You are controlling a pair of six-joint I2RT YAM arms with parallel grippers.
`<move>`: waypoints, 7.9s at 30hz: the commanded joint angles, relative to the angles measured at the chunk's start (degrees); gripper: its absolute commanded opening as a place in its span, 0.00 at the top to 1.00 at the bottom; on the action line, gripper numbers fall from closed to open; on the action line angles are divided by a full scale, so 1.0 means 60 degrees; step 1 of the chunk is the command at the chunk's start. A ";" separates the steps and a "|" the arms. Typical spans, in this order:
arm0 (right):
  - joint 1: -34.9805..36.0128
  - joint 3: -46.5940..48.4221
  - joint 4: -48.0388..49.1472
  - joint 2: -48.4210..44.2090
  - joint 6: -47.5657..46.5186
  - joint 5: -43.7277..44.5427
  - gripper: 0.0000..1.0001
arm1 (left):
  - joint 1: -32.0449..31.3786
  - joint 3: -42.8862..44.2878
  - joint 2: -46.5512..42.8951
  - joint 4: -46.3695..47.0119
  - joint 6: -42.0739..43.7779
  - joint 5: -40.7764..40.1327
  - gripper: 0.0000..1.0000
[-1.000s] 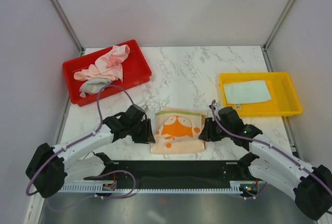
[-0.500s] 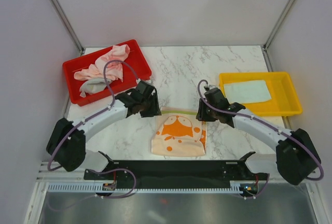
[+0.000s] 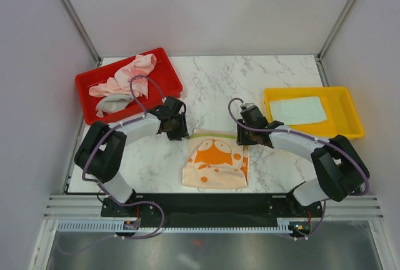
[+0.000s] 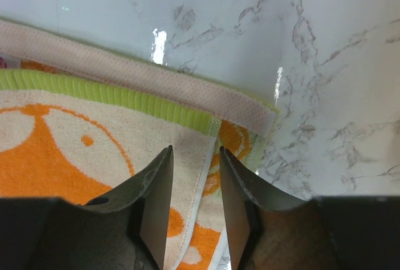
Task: Fold and stack the towels
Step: Flatten out the crumpled towel, then fold the towel
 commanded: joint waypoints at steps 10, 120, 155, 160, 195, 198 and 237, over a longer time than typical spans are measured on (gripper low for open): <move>-0.0482 -0.0121 0.1036 0.0212 -0.0370 -0.0448 0.54 | -0.0053 0.0228 0.0924 0.0701 0.0211 0.0454 0.59; -0.4261 0.7115 0.6503 0.5003 -0.2200 -0.6117 1.00 | 0.1968 0.9694 0.4633 0.2590 0.2364 0.2505 0.98; -0.3252 -0.0634 0.3073 -0.2232 -0.0810 -0.4420 1.00 | -0.0009 -0.0460 -0.2093 0.3382 0.1441 0.2476 0.98; -0.3178 -0.1030 0.2926 -0.2469 -0.0795 -0.4008 1.00 | -0.0200 -0.0782 -0.2226 0.3381 0.1485 0.2344 0.98; -0.3105 -0.2817 0.2106 -0.3802 0.0186 -0.3481 1.00 | -0.1313 -0.2555 -0.2768 0.3454 0.1002 0.1611 0.98; -0.3105 -0.2876 0.2018 -0.3802 0.0186 -0.3232 1.00 | -0.1328 -0.2657 -0.2782 0.3498 0.1016 0.1597 0.98; -0.1597 -0.3666 0.1769 -0.3406 0.1797 -0.1753 0.67 | 0.0898 0.0548 -0.1396 0.2195 0.0093 0.2856 0.48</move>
